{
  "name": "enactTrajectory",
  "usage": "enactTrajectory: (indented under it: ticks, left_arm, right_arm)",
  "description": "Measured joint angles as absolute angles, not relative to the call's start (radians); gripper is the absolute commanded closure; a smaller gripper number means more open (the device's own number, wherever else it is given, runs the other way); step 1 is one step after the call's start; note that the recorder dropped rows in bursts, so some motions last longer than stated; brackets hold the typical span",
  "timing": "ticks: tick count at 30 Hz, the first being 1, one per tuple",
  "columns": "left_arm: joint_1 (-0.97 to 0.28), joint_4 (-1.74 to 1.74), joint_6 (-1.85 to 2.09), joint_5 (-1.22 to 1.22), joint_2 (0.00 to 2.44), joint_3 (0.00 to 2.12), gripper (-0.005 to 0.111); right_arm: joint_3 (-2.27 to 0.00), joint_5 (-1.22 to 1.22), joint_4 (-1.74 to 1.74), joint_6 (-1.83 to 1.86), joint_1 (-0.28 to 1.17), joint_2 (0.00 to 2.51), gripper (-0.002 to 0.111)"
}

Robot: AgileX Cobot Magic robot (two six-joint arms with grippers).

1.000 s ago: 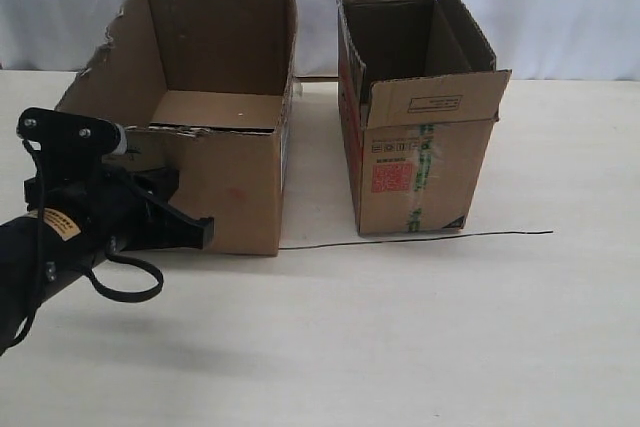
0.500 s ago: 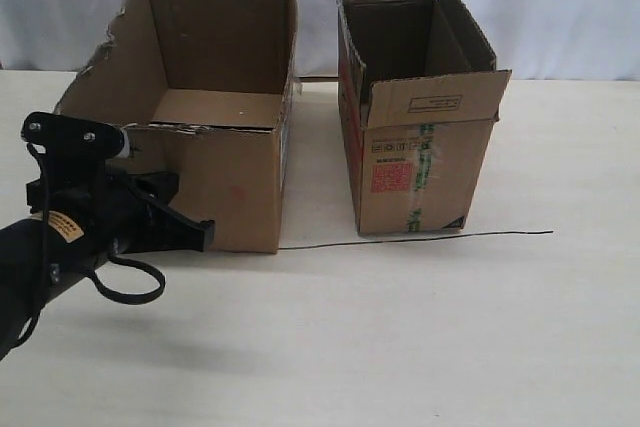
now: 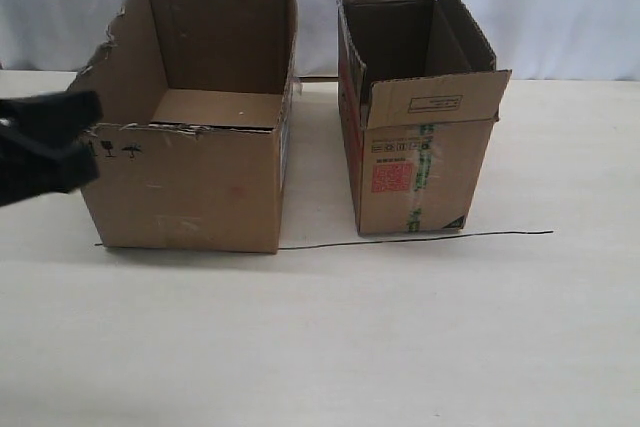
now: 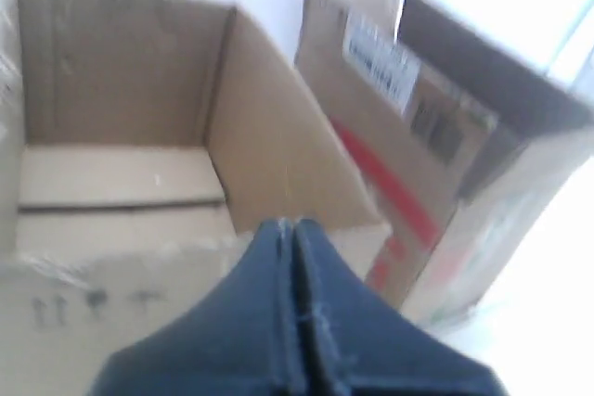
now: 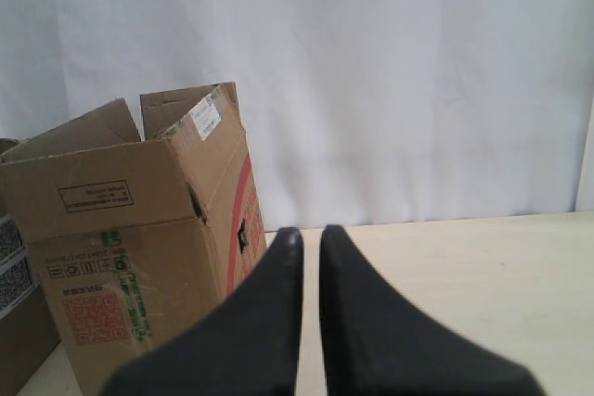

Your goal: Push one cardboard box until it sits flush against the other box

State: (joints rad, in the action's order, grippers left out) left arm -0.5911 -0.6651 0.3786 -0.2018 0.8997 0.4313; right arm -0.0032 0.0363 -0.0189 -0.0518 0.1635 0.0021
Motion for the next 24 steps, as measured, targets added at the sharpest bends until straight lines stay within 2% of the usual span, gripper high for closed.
enactTrajectory:
  ticks: [3,7,12,16,19,24]
  left_arm:
    - [-0.505,-0.686,0.445,-0.188,0.782,0.431,0.107]
    - [-0.287,-0.691,0.492,-0.153,0.761,0.431,0.107]
    - [0.047,-0.672,0.503,-0.064,0.928,0.446,0.107]
    - [0.254,-0.601,0.506,0.063,1.127,0.563,0.107]
    - [0.325,-0.586,0.543,0.198,1.291,0.707,0.107]
    - [0.363,-0.668,0.717,0.555,1.593,1.005,0.107]
  right_arm:
    - [-0.003,0.036,-0.019,-0.052,0.163,0.002,0.103]
    - [-0.003,0.036,-0.019,-0.052,0.163,0.002,0.103]
    - [-0.003,0.036,-0.019,-0.052,0.163,0.002,0.103]
    - [-0.003,0.036,-0.019,-0.052,0.163,0.002,0.103]
    - [-0.003,0.036,-0.019,-0.052,0.163,0.002,0.103]
    - [-0.003,0.036,-0.019,-0.052,0.163,0.002,0.103]
